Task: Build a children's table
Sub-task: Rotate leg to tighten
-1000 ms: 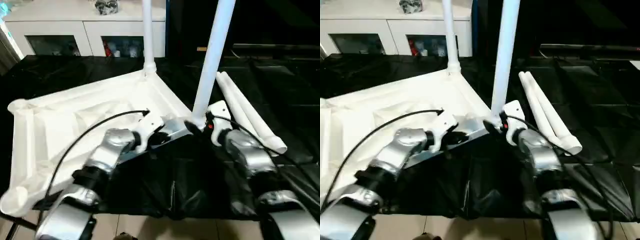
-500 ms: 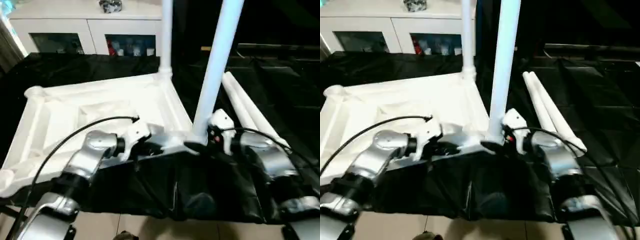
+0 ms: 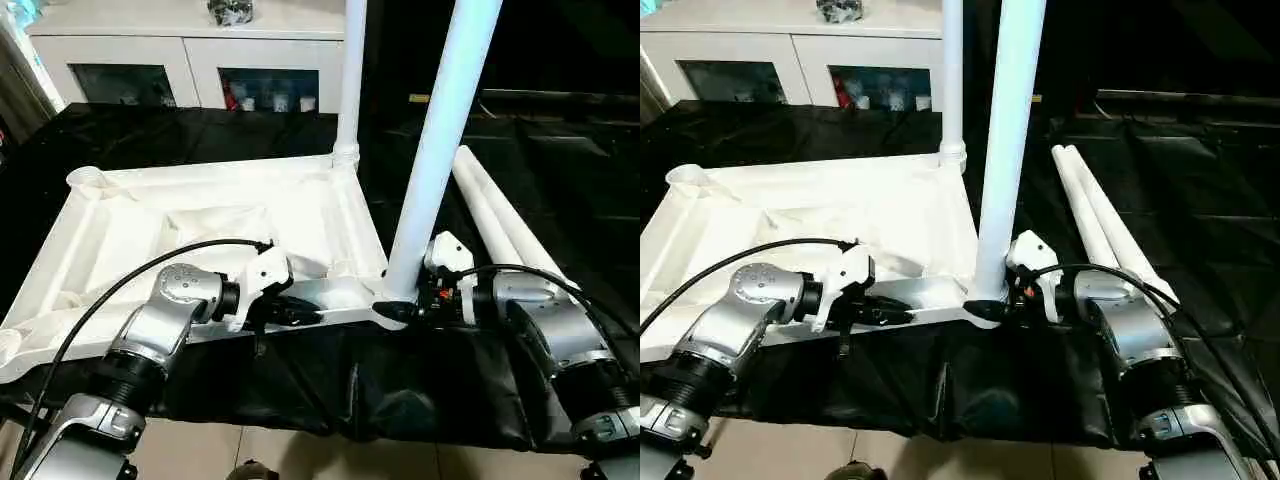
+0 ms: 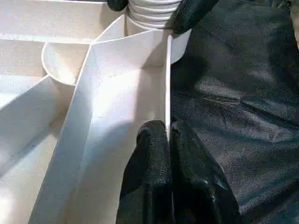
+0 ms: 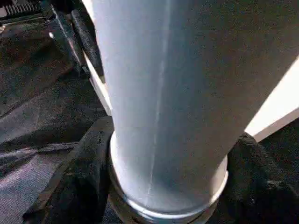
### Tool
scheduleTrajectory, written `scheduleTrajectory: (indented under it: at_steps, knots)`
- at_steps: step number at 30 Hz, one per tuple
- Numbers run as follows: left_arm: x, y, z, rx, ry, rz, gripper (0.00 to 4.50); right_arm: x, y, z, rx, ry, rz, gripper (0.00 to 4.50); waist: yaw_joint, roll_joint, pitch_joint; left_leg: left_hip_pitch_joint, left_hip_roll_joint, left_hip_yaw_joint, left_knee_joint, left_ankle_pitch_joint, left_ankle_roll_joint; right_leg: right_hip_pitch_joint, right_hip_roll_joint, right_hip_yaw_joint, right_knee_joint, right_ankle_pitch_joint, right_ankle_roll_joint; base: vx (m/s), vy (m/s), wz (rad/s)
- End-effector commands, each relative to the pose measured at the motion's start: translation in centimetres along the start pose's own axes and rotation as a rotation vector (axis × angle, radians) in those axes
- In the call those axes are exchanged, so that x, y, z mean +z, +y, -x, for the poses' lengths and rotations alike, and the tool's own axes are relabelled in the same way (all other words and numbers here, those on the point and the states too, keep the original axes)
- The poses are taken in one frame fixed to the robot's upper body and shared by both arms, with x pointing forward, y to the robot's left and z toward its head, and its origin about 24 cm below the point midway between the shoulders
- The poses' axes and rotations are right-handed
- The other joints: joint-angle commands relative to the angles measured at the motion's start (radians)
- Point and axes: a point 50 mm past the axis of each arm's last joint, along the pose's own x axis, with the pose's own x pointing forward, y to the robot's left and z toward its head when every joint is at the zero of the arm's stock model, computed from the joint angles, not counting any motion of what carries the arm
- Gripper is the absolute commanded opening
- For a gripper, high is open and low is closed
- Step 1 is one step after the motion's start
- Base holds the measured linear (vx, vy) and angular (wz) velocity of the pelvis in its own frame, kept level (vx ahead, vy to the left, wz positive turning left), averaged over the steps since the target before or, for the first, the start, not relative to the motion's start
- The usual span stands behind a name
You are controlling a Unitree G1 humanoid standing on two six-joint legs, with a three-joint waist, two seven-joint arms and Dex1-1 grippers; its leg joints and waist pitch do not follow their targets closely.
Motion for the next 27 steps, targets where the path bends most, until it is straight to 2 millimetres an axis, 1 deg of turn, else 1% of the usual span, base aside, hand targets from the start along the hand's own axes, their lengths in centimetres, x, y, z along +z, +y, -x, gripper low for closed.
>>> scheduleTrajectory:
  at_steps: [1,2,3,4,5,6,7,8,11,12,13,14,15,17,18,21,22,23,24,27]
  knots:
    - [1.5,0.7,-1.3,0.088,-0.037,-0.032,0.00,-0.2,-0.1,-1.4,-0.076,-0.024,-0.048,2.72,-0.004,-0.017,-0.071,0.018,0.016,0.004,-0.066,-0.204,0.050,0.043,-0.038,0.026,-0.066,-0.177,-0.238,0.000,0.000,0.00]
    - [1.6,1.0,-1.6,0.131,-0.039,-0.022,0.00,-0.5,-0.5,-1.8,-0.144,-0.015,-0.066,2.72,-0.008,-0.017,-0.068,0.017,0.014,0.004,-0.068,-0.211,0.041,0.042,-0.038,0.026,-0.070,-0.199,-0.233,0.000,0.000,0.00]
    - [1.8,1.4,-2.0,0.180,-0.041,-0.009,0.00,-0.8,-1.0,-2.4,-0.236,-0.004,-0.086,2.72,-0.009,-0.017,-0.070,0.018,0.013,0.003,-0.068,-0.213,0.032,0.042,-0.040,0.026,-0.071,-0.213,-0.230,0.000,0.000,0.00]
    - [1.9,1.7,-2.4,0.225,-0.037,-0.002,0.00,-1.0,-1.4,-3.0,-0.317,-0.006,-0.125,2.72,-0.014,-0.017,-0.068,0.021,0.011,0.002,-0.071,-0.228,0.014,0.041,-0.040,0.025,-0.074,-0.246,-0.224,0.000,0.000,0.00]
    - [2.1,1.9,-2.8,0.263,-0.036,0.005,0.00,-1.1,-1.6,-3.5,-0.377,-0.012,-0.160,2.72,-0.023,-0.018,-0.065,0.021,0.009,0.001,-0.074,-0.248,-0.002,0.039,-0.040,0.026,-0.077,-0.287,-0.213,0.000,0.000,0.00]
    - [2.3,2.1,-3.2,0.293,-0.038,0.013,0.00,-1.1,-1.7,-4.1,-0.424,-0.024,-0.196,2.72,-0.025,-0.019,-0.067,0.025,0.009,-0.001,-0.074,-0.263,-0.008,0.041,-0.042,0.025,-0.082,-0.320,-0.198,0.000,0.000,0.00]
    - [2.5,2.2,-3.5,0.311,-0.040,0.019,0.00,-1.1,-1.8,-4.5,-0.451,-0.030,-0.219,2.72,-0.027,-0.019,-0.067,0.024,0.009,0.000,-0.073,-0.261,-0.006,0.040,-0.043,0.026,-0.082,-0.320,-0.194,0.000,0.000,0.00]
    - [2.9,2.5,-4.0,0.350,-0.048,0.031,0.00,-1.1,-1.7,-5.2,-0.485,-0.040,-0.256,2.72,-0.026,-0.019,-0.069,0.021,0.008,0.000,-0.072,-0.251,-0.001,0.042,-0.041,0.026,-0.083,-0.309,-0.186,0.000,0.000,0.00]
    - [4.1,2.8,-5.4,0.414,-0.078,0.050,0.00,-0.7,-1.6,-6.9,-0.584,-0.049,-0.304,2.72,-0.027,-0.016,-0.069,0.021,0.009,0.000,-0.073,-0.235,0.001,0.040,-0.038,0.026,-0.081,-0.265,-0.195,0.000,0.000,0.00]
    - [4.2,2.8,-5.5,0.417,-0.080,0.050,0.00,-0.7,-1.6,-7.0,-0.588,-0.051,-0.306,2.72,-0.025,-0.007,-0.071,0.022,0.008,-0.001,-0.072,-0.237,-0.002,0.039,-0.040,0.025,-0.078,-0.258,-0.198,0.000,0.000,0.00]
    - [4.6,2.7,-6.1,0.412,-0.093,0.044,0.00,-0.2,-1.4,-7.8,-0.599,-0.079,-0.317,2.72,-0.028,-0.012,-0.071,0.019,0.008,-0.001,-0.073,-0.234,-0.001,0.043,-0.038,0.024,-0.078,-0.239,-0.200,0.000,0.000,0.00]
    - [4.8,2.5,-6.3,0.401,-0.098,0.037,0.00,0.1,-1.2,-8.2,-0.574,-0.107,-0.326,2.72,-0.026,-0.009,-0.072,0.021,0.009,-0.001,-0.072,-0.240,0.002,0.041,-0.039,0.025,-0.078,-0.229,-0.202,0.000,0.000,0.00]
    - [4.9,2.5,-6.5,0.397,-0.100,0.033,0.00,0.3,-1.1,-8.5,-0.565,-0.119,-0.332,3.07,-0.026,-0.011,-0.073,0.019,0.008,-0.001,-0.071,-0.238,0.005,0.044,-0.040,0.025,-0.077,-0.218,-0.205,0.000,0.000,0.00]
    - [5.1,2.3,-6.6,0.375,-0.106,0.018,0.00,0.5,-1.0,-8.7,-0.545,-0.141,-0.343,3.42,-0.025,-0.011,-0.074,0.017,0.008,0.000,-0.070,-0.222,0.018,0.046,-0.038,0.024,-0.073,-0.175,-0.213,0.000,0.000,0.00]
    - [5.1,2.3,-6.6,0.365,-0.109,0.011,0.00,0.6,-1.0,-8.6,-0.537,-0.146,-0.344,3.44,-0.025,-0.012,-0.073,0.017,0.007,0.000,-0.070,-0.222,0.023,0.047,-0.038,0.024,-0.073,-0.170,-0.215,0.000,0.000,0.00]
    - [4.9,2.0,-6.1,0.316,-0.118,-0.012,0.00,0.7,-1.5,-7.8,-0.520,-0.139,-0.304,3.77,-0.025,-0.011,-0.072,0.018,0.008,0.000,-0.072,-0.237,0.025,0.047,-0.039,0.023,-0.076,-0.197,-0.215,0.000,0.000,0.00]
    - [4.8,1.9,-5.9,0.307,-0.119,-0.018,0.00,0.7,-1.6,-7.5,-0.521,-0.136,-0.285,3.77,-0.026,-0.012,-0.072,0.018,0.009,0.000,-0.072,-0.242,0.025,0.047,-0.039,0.023,-0.076,-0.205,-0.214,0.000,0.000,0.00]
    - [4.6,1.9,-5.7,0.295,-0.121,-0.022,0.00,0.7,-1.8,-7.2,-0.522,-0.128,-0.258,3.98,-0.026,-0.012,-0.073,0.018,0.010,0.000,-0.072,-0.239,0.025,0.047,-0.039,0.024,-0.076,-0.203,-0.214,0.000,0.000,0.00]
    - [4.5,1.8,-5.5,0.282,-0.121,-0.024,0.00,0.7,-2.0,-6.8,-0.514,-0.119,-0.221,4.08,-0.025,-0.011,-0.073,0.018,0.010,-0.001,-0.072,-0.231,0.025,0.047,-0.039,0.023,-0.074,-0.190,-0.217,0.000,0.000,0.00]
    - [4.1,1.5,-4.8,0.239,-0.126,-0.033,0.00,0.7,-2.1,-5.5,-0.444,-0.116,-0.162,4.08,-0.026,-0.013,-0.073,0.015,0.010,0.001,-0.069,-0.217,0.035,0.049,-0.039,0.024,-0.072,-0.159,-0.225,0.000,0.000,0.00]
